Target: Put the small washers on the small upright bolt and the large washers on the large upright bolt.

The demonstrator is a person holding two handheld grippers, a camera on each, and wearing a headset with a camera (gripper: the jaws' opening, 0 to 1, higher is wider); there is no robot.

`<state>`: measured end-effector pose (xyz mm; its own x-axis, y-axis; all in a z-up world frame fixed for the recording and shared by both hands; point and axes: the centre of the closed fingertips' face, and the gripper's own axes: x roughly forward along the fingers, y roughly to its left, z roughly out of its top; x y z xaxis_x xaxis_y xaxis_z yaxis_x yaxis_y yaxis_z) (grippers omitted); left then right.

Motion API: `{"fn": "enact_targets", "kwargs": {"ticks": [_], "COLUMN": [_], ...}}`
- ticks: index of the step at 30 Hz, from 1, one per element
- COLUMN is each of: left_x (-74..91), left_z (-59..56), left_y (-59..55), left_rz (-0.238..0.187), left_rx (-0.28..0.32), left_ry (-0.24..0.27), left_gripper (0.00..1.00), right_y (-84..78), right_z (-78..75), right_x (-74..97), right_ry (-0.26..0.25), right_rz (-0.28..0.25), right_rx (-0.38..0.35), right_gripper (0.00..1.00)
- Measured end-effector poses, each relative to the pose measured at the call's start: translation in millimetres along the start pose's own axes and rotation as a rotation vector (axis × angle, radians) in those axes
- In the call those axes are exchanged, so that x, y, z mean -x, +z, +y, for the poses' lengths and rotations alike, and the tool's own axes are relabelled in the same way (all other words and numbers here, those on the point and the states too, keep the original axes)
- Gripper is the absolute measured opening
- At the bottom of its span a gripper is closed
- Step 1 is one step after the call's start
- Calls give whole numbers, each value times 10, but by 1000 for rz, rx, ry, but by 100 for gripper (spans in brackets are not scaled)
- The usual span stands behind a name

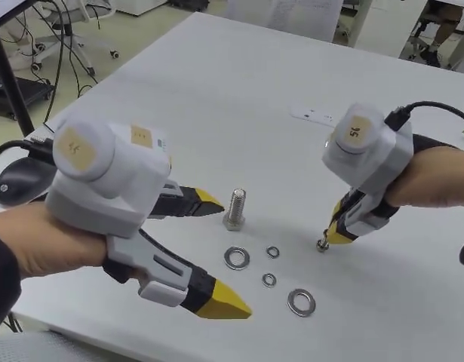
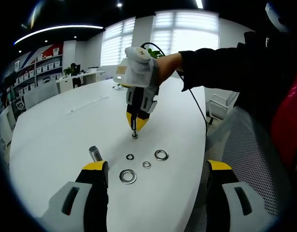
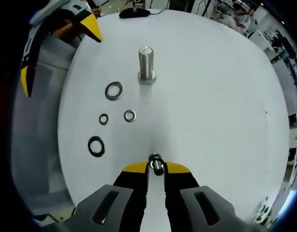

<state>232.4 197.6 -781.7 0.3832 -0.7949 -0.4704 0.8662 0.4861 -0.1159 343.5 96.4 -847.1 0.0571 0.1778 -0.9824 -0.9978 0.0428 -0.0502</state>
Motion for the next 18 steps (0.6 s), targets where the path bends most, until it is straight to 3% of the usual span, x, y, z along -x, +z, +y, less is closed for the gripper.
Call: {"fn": "enact_targets", "kwargs": {"ticks": [18], "left_x": [-3], "left_z": [9], "left_y": [-12], "left_rz": [4], "left_rx": [6], "left_ry": [0], "left_gripper": [82], "right_y": [-54], "right_z": [0], "right_x": [-173], "right_ry": [19], "right_rz": [28], "right_rx": [6], "right_gripper": [14]}}
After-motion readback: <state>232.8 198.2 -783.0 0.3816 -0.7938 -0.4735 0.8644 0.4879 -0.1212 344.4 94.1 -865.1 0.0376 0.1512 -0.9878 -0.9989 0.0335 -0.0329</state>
